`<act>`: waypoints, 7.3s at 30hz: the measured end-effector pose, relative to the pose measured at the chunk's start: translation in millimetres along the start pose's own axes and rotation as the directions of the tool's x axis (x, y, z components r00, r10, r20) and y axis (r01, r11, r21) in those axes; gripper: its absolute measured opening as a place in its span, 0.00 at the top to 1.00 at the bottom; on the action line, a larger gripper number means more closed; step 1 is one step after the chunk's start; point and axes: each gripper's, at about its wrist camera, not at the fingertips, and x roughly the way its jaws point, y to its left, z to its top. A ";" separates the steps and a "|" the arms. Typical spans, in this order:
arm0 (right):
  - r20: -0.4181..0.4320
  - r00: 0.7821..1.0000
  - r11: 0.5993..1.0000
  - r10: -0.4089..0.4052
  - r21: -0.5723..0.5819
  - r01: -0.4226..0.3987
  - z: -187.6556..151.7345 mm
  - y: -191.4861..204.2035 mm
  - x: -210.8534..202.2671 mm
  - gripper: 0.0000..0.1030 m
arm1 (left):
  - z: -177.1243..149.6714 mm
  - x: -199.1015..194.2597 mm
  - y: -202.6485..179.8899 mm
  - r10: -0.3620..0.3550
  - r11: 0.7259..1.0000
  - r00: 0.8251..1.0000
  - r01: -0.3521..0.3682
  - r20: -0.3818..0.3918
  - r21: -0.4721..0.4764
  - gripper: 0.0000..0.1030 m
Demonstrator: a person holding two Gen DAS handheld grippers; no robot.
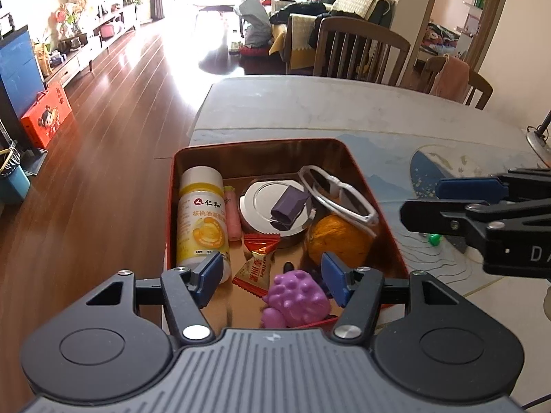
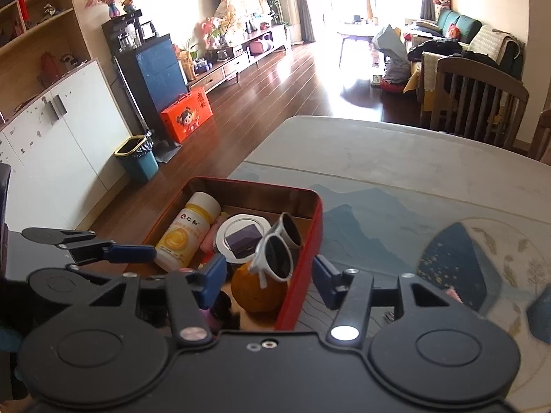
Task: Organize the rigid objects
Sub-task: 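Lift both open tools out of the red tin back over the table, then grasp the pink ridged comb with the right tool while the left tool closes on the green pawn, then carry the pink comb with the right tool while the left tool carries the green pawn to the red tin, then open the right tool to drop the comb while the left tool releases the pawn into the tin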
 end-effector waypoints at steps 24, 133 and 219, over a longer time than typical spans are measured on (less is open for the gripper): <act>0.092 0.994 0.998 -0.060 0.024 0.058 -58.6 -65.7 -83.7 0.13 | -10.4 -57.4 -75.2 -0.023 1.000 0.993 0.022 0.120 0.010 0.34; -0.019 0.997 0.997 0.076 -0.012 -0.077 -45.7 -145.1 -69.9 0.61 | -2.9 7.4 -164.2 0.056 0.997 0.996 -0.052 0.065 -0.062 0.86; -0.142 0.990 0.975 0.005 -0.217 -0.036 13.9 71.5 78.6 0.49 | 47.3 78.0 45.7 -0.048 0.999 0.998 0.047 -0.051 -0.023 0.85</act>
